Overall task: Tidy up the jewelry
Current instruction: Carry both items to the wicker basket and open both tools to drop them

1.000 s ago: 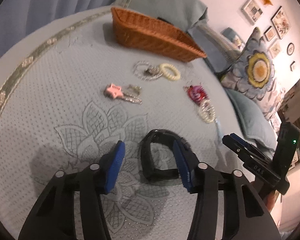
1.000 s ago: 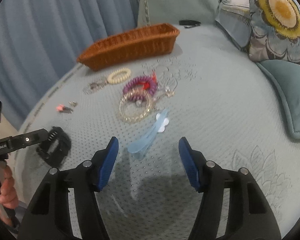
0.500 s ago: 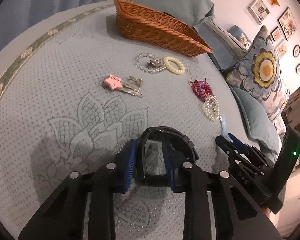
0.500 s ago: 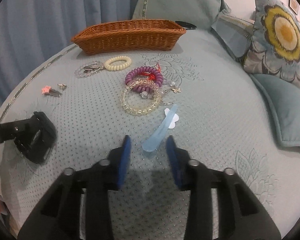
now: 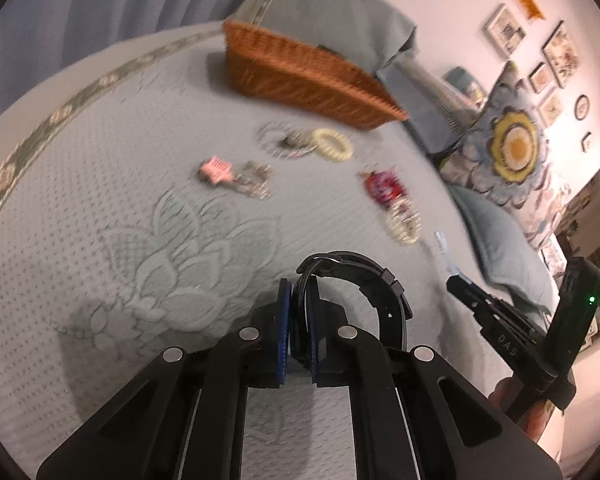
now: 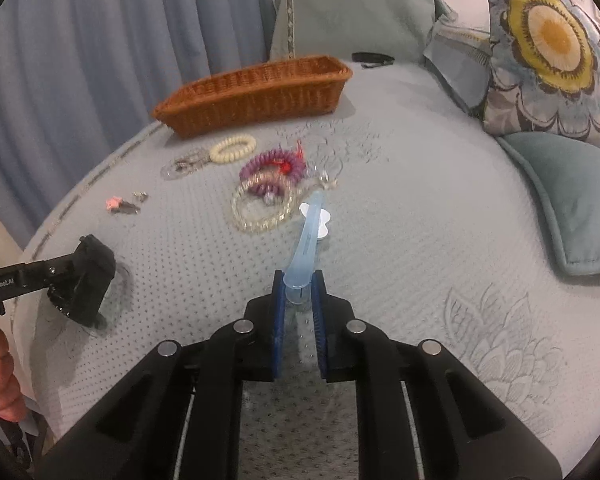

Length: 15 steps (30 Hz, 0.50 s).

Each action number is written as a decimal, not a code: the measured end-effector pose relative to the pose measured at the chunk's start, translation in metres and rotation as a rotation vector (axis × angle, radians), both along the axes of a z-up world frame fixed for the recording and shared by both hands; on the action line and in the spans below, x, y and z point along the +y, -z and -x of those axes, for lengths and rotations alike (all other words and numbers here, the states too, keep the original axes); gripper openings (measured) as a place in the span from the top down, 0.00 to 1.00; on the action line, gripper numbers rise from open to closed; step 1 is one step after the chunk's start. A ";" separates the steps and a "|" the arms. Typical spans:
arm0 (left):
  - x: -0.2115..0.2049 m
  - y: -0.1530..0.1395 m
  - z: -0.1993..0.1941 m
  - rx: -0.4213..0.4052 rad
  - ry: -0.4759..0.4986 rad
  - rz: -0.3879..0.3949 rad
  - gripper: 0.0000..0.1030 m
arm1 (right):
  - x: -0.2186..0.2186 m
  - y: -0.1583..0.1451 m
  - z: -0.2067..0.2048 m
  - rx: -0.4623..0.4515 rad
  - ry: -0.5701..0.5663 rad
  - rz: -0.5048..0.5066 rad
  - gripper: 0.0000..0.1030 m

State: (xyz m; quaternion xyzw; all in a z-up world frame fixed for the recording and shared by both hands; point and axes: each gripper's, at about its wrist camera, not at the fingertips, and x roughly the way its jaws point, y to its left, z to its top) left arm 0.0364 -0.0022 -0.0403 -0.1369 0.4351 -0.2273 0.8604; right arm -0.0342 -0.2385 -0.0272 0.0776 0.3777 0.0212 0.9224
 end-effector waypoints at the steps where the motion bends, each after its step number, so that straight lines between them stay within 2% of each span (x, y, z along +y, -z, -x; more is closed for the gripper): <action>1: -0.002 -0.004 0.000 -0.013 0.004 0.005 0.95 | -0.001 -0.004 0.000 -0.011 0.000 0.001 0.89; 5: -0.017 -0.024 -0.005 -0.073 0.002 0.014 0.95 | -0.006 -0.030 -0.009 -0.068 -0.014 -0.002 0.89; 8: -0.024 -0.045 -0.025 -0.121 -0.011 0.026 0.95 | -0.009 -0.056 -0.028 -0.129 -0.035 0.013 0.89; 13: -0.034 -0.079 -0.081 -0.197 -0.043 -0.002 0.95 | -0.013 -0.092 -0.093 -0.202 -0.074 0.021 0.89; 15: -0.039 -0.088 -0.109 -0.216 -0.053 -0.019 0.95 | -0.015 -0.098 -0.137 -0.182 -0.103 -0.012 0.89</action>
